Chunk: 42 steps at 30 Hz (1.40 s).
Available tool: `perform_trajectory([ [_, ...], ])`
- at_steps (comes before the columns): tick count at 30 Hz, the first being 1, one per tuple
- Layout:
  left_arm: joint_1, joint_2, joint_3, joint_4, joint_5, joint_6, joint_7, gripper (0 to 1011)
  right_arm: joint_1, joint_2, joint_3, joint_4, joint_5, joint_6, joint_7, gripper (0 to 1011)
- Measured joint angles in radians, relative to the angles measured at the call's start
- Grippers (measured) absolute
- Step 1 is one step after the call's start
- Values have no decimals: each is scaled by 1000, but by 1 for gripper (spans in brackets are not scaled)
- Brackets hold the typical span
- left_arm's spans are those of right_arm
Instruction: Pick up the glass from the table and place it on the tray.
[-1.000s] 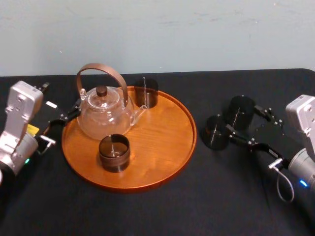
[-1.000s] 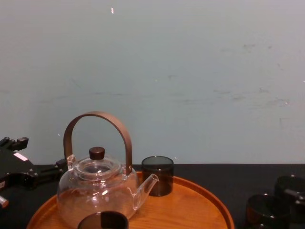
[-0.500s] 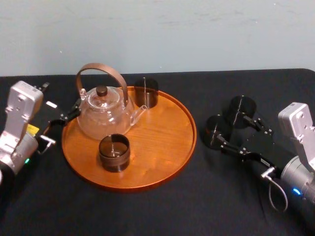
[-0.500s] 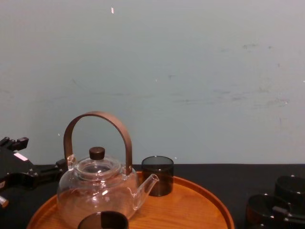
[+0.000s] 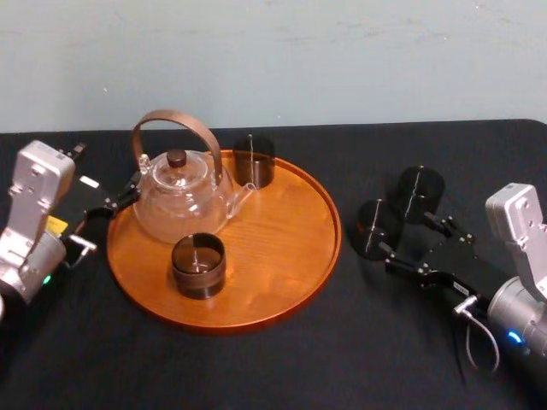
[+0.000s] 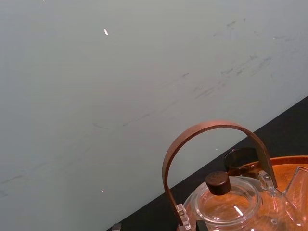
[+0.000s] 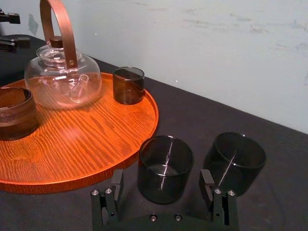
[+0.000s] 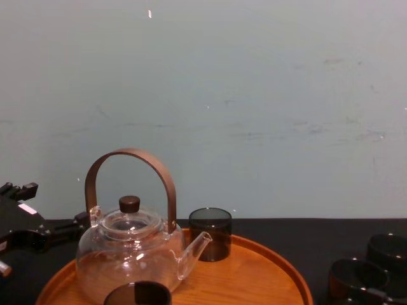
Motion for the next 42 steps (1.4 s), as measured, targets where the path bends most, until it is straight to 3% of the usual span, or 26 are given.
perform_trajectory([
  [16, 0, 0, 0, 0, 0, 0, 0, 1001, 58, -64, -2, 108, -10, 7, 64, 1002],
  [42, 0, 0, 0, 0, 0, 0, 0, 1001, 167, -160, 14, 256, -74, 6, 124, 1003],
])
